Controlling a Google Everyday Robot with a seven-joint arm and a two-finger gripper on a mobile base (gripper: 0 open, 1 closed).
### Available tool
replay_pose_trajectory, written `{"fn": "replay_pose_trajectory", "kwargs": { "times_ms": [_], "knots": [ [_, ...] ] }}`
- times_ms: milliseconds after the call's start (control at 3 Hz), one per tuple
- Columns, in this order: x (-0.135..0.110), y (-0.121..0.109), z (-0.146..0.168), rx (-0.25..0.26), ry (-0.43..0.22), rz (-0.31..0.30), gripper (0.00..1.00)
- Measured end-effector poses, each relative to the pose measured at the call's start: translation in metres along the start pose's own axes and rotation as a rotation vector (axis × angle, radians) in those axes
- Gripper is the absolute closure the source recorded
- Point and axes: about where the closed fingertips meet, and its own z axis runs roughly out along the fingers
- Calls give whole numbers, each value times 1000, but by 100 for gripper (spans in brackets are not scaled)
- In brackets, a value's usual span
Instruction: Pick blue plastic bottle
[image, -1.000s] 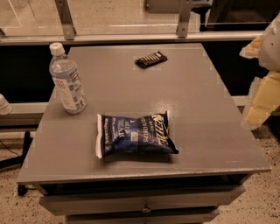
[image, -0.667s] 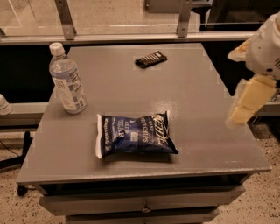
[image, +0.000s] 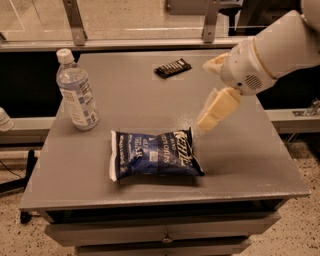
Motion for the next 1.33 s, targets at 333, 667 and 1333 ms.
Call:
{"fn": "replay_pose_trajectory", "kwargs": {
  "times_ms": [333, 667, 1333],
  "knots": [
    [-70, 1, 43, -33, -240, -40, 0],
    [-70, 1, 43, -34, -239, -40, 0],
    [-99, 5, 88, -85, -336, -54, 0]
  ]
}}
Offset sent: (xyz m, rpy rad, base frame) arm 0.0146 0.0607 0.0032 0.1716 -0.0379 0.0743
